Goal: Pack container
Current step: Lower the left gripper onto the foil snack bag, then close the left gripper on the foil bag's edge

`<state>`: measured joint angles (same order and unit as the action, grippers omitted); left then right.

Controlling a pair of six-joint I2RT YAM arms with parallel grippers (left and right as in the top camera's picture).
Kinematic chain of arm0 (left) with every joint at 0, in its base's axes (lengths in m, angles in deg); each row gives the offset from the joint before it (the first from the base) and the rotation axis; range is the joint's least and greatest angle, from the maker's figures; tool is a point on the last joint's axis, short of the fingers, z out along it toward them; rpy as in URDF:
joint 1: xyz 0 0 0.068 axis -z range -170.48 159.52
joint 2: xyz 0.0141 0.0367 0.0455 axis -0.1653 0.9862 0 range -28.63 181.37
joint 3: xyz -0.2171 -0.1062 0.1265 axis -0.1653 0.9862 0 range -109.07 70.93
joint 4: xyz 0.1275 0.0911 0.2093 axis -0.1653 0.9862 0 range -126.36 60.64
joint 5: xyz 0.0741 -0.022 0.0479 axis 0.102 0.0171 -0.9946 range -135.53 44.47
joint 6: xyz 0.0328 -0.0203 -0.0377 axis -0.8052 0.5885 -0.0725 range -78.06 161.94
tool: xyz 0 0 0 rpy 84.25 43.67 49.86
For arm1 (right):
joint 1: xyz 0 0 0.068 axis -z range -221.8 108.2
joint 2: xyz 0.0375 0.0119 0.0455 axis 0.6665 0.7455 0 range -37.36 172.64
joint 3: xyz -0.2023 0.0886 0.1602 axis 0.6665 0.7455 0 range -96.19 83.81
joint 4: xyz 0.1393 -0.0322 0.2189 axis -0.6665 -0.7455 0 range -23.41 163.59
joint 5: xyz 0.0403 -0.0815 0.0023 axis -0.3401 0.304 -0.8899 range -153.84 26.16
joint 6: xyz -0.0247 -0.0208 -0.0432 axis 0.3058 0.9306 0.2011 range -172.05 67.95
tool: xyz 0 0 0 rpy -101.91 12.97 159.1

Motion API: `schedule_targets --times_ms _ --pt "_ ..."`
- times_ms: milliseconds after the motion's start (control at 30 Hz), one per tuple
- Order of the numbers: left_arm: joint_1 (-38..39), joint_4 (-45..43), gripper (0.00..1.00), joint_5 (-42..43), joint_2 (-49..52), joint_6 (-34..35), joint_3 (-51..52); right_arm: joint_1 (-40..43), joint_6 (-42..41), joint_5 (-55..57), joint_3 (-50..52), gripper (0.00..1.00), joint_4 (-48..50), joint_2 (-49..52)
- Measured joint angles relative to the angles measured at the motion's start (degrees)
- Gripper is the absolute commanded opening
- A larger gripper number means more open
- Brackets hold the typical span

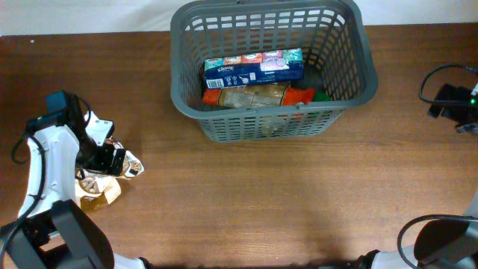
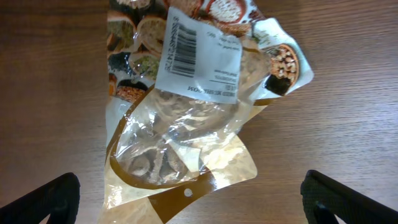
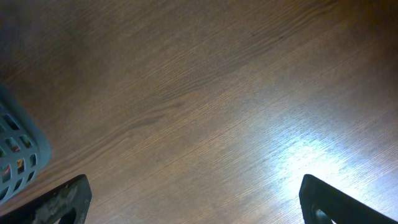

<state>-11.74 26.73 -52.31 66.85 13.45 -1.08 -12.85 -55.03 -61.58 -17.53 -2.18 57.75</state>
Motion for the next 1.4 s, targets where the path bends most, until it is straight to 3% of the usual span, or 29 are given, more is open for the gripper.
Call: schedule_targets --times_ms 467,867,1400 --pt "-7.5 -2.8 1.00 4.2 0.0 0.0 0.2 0.0 0.0 0.0 0.0 0.99 0.0 0.0" --pt "-7.7 -4.3 1.00 7.7 0.5 -0.9 0.2 0.0 -0.1 0.0 0.0 0.99 0.0 0.0" --pt "-7.7 -5.7 1.00 9.4 8.7 -0.9 0.3 0.0 0.0 0.0 0.0 0.99 0.0 0.0"
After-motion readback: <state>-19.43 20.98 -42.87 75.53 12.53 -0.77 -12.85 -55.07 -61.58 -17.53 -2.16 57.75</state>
